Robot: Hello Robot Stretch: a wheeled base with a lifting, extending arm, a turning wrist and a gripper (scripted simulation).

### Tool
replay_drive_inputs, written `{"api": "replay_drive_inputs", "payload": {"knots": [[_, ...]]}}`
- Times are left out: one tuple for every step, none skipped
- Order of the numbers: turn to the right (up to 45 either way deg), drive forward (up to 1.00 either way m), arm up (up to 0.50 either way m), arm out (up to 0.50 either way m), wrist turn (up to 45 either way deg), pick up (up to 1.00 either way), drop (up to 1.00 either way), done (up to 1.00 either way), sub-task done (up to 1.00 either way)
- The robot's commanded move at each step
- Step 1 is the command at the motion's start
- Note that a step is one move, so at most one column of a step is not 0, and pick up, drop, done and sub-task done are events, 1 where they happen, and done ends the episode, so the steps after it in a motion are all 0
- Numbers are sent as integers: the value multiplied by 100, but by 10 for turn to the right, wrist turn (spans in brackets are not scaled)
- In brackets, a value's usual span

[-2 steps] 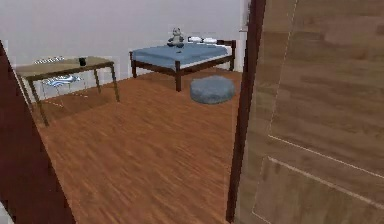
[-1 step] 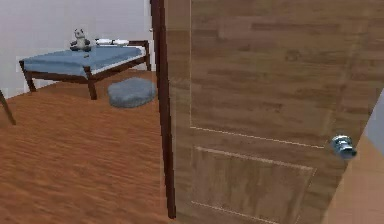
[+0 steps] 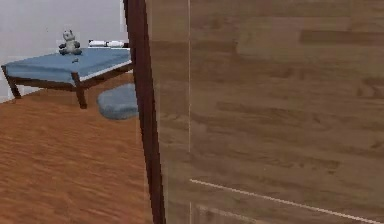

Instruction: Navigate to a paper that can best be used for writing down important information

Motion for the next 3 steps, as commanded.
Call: {"api": "replay_drive_inputs", "payload": {"knots": [[-210,0,0,0,0,0,0,0,0],[-30,0,0,0,0,0,0,0,0],[0,15,0,0,0,0,0,0,0]]}}
